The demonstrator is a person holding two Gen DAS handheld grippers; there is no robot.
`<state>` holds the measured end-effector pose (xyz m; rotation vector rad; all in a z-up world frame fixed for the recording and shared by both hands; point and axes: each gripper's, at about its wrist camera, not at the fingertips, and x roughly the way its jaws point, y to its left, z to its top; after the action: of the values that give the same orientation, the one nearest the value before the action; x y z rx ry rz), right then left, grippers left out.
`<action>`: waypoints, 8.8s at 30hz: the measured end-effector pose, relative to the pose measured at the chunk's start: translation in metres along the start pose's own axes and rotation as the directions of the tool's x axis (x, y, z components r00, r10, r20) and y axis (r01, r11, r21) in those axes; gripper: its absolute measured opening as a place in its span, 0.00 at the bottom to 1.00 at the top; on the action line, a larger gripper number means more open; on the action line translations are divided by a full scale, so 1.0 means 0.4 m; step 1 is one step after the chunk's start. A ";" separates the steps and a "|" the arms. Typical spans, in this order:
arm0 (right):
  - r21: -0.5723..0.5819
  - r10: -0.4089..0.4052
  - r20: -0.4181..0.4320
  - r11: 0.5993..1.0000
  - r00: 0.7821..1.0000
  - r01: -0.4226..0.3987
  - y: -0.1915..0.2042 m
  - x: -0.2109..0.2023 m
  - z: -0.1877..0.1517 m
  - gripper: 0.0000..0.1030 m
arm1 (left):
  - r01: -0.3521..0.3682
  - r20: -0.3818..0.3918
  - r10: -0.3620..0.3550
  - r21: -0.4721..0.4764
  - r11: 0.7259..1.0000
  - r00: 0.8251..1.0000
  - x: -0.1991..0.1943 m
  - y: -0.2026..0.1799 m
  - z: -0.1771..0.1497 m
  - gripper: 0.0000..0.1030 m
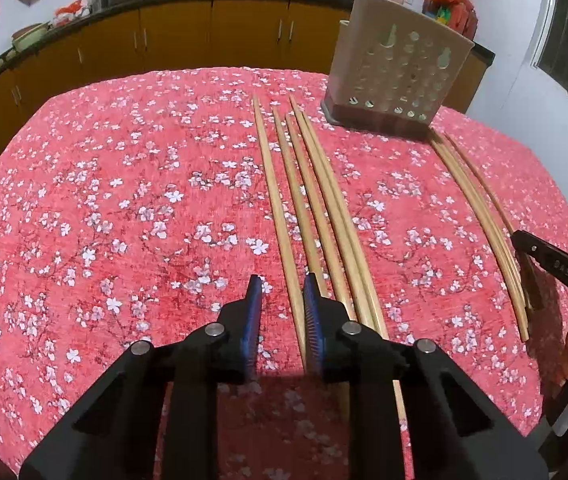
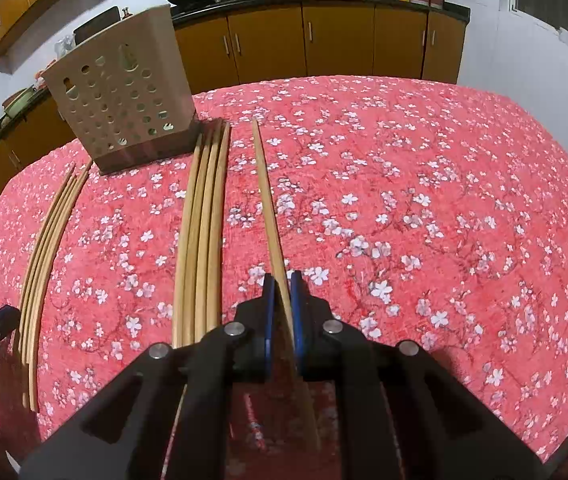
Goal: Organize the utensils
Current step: 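Lower the left tool and close it on a wooden chopstick while the right tool grasps another, then lift the chopstick in the left tool toward the caddy while the right tool carries its chopstick, then open the left tool over the beige caddy while the right tool drops its chopstick in, then lower the left tool onto another chopstick while the right tool grasps one too, then raise the left tool's chopstick above the caddy while the right tool lifts its chopstick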
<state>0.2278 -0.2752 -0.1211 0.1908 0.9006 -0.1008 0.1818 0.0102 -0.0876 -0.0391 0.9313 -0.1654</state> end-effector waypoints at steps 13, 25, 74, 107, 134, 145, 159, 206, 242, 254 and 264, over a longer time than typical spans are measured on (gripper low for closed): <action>0.049 -0.021 0.010 0.999 1.000 0.020 -0.050 0.012 0.032 0.08 | -0.074 0.008 0.074 -0.036 0.997 0.997 0.072 0.057 0.081 0.08; 0.036 -0.044 0.038 0.998 0.998 0.043 -0.059 0.011 0.028 0.08 | 0.002 0.052 0.002 -0.081 0.997 0.999 0.088 0.095 0.074 0.08; 0.038 0.042 0.434 0.997 0.900 -0.064 -0.074 -0.340 0.164 0.08 | -0.002 0.397 0.043 -0.103 0.995 0.917 -0.262 0.121 0.219 0.07; -0.131 0.238 0.605 0.971 0.760 -0.200 0.161 -0.377 0.474 0.07 | 0.149 0.697 -0.057 -0.072 0.986 0.715 -0.381 -0.089 0.569 0.07; -0.101 0.239 0.580 0.970 0.779 -0.223 0.118 -0.399 0.392 0.37 | 0.156 0.580 -0.070 -0.100 0.983 0.812 -0.297 -0.052 0.503 0.35; -0.007 0.135 0.316 0.990 0.939 -0.139 -0.020 -0.237 0.198 0.30 | 0.052 0.466 0.024 -0.151 0.987 0.885 -0.267 0.057 0.311 0.35; -0.041 0.178 -0.044 0.983 0.983 -0.180 0.026 -0.021 -0.010 0.15 | 0.050 0.141 -0.033 -0.122 0.991 0.990 -0.053 0.075 0.085 0.35; -0.068 0.030 0.013 0.997 0.999 -0.029 -0.003 -0.003 0.002 0.08 | -0.040 0.013 0.040 -0.050 0.998 0.999 0.087 0.050 0.083 0.07; -0.053 0.042 0.026 0.998 0.999 -0.041 -0.018 0.018 0.014 0.09 | -0.024 0.046 0.028 -0.087 0.996 0.999 0.062 0.094 0.060 0.08; -0.032 0.060 0.042 0.998 0.997 -0.058 -0.026 -0.021 0.008 0.08 | -0.045 0.039 0.047 -0.059 0.997 0.998 0.048 0.088 0.055 0.07; -0.009 0.079 0.218 0.997 0.973 -0.079 -0.051 -0.171 0.076 0.08 | -0.024 0.186 0.037 -0.074 0.997 0.982 -0.082 0.097 0.124 0.07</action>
<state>0.2054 -0.3010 -0.0515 0.2112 0.6735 -0.0461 0.2071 0.0518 -0.0361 -0.1052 0.7491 -0.0979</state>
